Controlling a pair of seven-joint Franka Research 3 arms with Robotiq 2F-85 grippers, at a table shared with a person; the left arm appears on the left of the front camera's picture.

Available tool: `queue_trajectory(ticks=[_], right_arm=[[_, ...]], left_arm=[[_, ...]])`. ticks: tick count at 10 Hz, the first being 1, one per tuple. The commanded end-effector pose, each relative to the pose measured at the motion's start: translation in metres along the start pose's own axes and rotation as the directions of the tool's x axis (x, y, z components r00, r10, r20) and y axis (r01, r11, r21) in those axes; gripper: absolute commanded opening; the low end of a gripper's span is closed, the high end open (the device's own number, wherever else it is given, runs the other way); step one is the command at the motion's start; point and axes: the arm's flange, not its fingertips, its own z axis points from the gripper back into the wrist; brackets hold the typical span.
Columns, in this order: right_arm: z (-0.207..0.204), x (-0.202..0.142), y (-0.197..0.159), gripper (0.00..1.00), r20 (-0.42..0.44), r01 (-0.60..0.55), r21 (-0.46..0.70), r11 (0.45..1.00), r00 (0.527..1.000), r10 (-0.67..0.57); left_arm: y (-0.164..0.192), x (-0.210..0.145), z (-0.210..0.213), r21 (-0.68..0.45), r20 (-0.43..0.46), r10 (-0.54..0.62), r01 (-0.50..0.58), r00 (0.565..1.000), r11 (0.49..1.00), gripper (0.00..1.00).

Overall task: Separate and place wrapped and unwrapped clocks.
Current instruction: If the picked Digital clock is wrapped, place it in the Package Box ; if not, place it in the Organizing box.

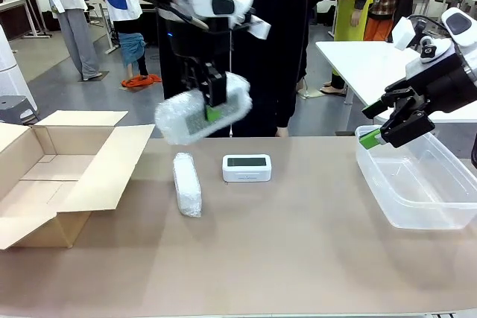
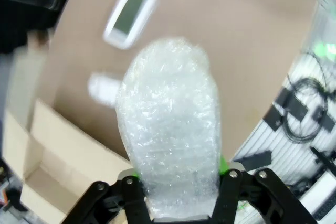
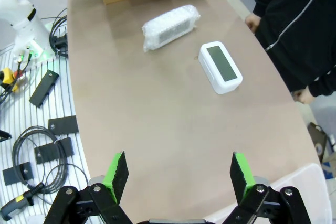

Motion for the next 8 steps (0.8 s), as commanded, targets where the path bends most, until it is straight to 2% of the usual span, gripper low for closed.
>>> queue_trajectory(ticks=[1,2,3,4,5,7,8], right_arm=[[-0.003,0.000,-0.003,1.00,0.028,-0.010,0.024,1.000,1.000,0.009],[-0.003,0.000,-0.003,1.00,0.028,-0.010,0.024,1.000,1.000,0.009],[-0.003,0.000,-0.003,1.00,0.028,-0.010,0.024,1.000,1.000,0.009],[-0.003,0.000,-0.003,1.00,0.028,-0.010,0.024,1.000,1.000,0.009],[-0.003,0.000,-0.003,1.00,0.028,-0.010,0.024,1.000,1.000,0.009],[-0.003,0.000,-0.003,1.00,0.028,-0.010,0.024,1.000,1.000,0.009],[-0.003,0.000,-0.003,1.00,0.028,-0.010,0.024,1.000,1.000,0.009]], left_arm=[[0.047,-0.051,-0.002,0.015,-0.035,0.286,-0.285,0.958,0.958,0.52],[0.077,-0.077,-0.011,0.047,-0.092,0.391,-0.388,0.916,0.920,0.52],[0.104,-0.106,-0.023,0.035,-0.090,0.542,-0.542,0.835,0.840,0.52],[0.129,-0.135,-0.036,0.033,-0.084,0.642,-0.641,0.762,0.766,0.52],[0.148,-0.157,-0.050,0.052,-0.074,0.697,-0.696,0.713,0.717,0.52],[0.178,-0.185,-0.080,0.090,-0.055,0.749,-0.744,0.660,0.662,0.52],[0.203,-0.204,-0.099,0.075,-0.023,0.748,-0.745,0.663,0.663,0.52]])
